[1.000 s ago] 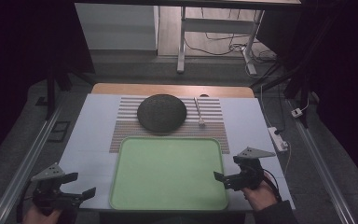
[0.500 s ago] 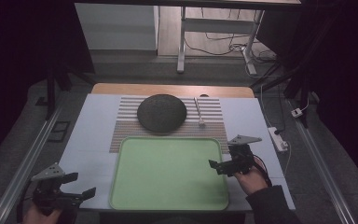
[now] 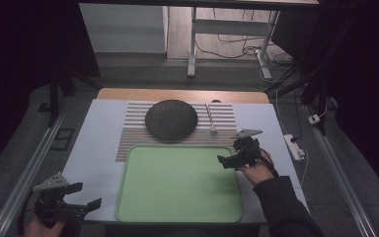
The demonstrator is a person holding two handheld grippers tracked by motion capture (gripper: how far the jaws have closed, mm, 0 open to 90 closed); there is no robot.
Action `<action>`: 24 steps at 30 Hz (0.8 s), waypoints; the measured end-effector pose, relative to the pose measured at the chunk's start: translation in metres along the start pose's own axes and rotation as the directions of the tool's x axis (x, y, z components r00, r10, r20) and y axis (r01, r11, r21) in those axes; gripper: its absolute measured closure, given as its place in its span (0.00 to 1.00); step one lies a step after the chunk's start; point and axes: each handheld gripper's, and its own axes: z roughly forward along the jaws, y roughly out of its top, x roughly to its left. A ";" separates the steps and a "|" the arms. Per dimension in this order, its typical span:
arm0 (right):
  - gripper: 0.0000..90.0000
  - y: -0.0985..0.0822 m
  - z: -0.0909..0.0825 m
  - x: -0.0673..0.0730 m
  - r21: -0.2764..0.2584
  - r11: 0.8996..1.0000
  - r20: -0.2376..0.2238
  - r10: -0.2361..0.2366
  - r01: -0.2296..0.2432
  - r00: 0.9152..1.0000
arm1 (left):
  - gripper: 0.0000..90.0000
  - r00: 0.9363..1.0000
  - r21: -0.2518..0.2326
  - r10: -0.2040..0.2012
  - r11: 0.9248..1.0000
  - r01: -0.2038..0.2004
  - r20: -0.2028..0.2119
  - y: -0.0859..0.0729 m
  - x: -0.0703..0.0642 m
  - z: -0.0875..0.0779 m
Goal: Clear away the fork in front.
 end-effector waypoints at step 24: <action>0.02 0.044 0.064 -0.020 0.125 0.971 0.170 -0.222 0.203 0.960 | 0.02 1.000 0.001 -0.007 1.000 0.007 0.004 0.000 0.001 0.000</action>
